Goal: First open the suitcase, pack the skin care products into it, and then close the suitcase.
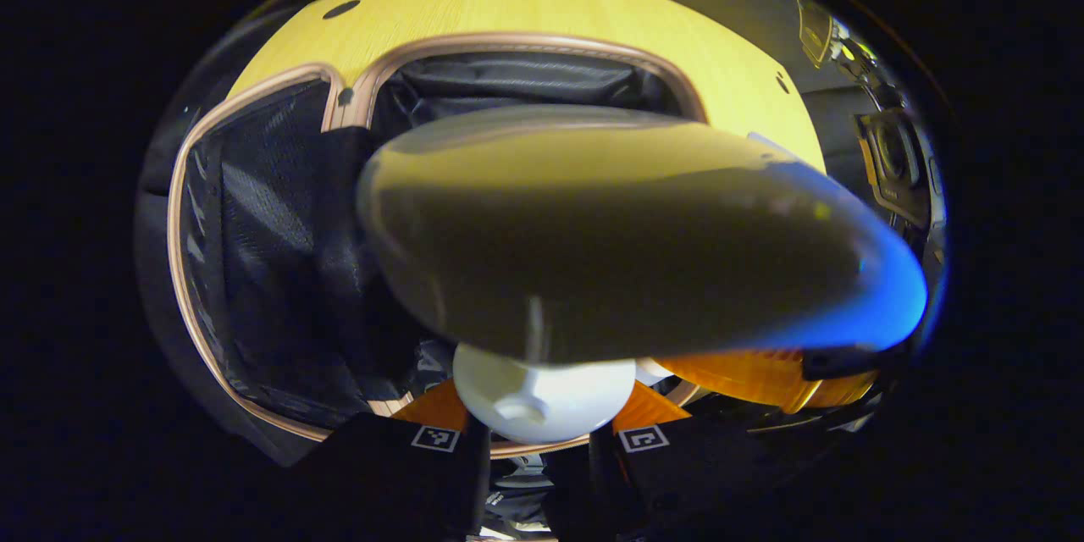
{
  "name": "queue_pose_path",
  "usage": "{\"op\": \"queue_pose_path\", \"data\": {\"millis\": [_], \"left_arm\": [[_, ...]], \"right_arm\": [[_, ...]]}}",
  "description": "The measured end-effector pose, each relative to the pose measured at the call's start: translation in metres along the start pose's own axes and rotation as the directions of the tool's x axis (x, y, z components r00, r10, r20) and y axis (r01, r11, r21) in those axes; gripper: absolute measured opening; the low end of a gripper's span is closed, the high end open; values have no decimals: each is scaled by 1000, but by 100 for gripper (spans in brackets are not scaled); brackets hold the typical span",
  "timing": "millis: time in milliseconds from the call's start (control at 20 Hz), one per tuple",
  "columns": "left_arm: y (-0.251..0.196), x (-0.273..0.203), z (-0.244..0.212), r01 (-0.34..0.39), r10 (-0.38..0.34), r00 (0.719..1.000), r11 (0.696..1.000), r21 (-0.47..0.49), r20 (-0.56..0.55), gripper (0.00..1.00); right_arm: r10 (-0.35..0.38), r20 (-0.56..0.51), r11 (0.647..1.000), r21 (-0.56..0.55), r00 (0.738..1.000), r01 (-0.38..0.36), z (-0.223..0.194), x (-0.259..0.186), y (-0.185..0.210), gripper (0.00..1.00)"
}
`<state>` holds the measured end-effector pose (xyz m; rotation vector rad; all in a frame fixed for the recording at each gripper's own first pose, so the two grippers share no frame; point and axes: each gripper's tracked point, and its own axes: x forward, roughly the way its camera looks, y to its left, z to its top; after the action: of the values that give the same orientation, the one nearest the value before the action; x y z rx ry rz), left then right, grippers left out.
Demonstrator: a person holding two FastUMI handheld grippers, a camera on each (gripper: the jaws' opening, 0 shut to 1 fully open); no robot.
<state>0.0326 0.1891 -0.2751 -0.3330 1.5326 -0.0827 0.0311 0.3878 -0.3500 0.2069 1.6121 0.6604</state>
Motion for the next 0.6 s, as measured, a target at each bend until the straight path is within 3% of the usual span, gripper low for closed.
{"op": "queue_pose_path", "data": {"millis": [150,350,400,450,600], "left_arm": [[8,15,-3,-8,6,999,999,-39,-51,53],[16,27,-1,-25,19,995,998,-66,-95,54],[15,29,3,-26,21,997,998,-59,-79,54],[18,34,8,-31,27,997,998,-59,-67,55],[16,29,13,-32,29,998,998,-62,-52,55]], "right_arm": [[-61,-35,998,28,998,62,4,24,-3,29],[-88,-46,991,94,995,92,8,35,-7,29],[-97,-41,989,107,994,101,10,36,-9,29],[-99,-39,987,126,994,103,12,38,-12,21],[-106,4,982,160,994,103,17,37,-12,26]]}}
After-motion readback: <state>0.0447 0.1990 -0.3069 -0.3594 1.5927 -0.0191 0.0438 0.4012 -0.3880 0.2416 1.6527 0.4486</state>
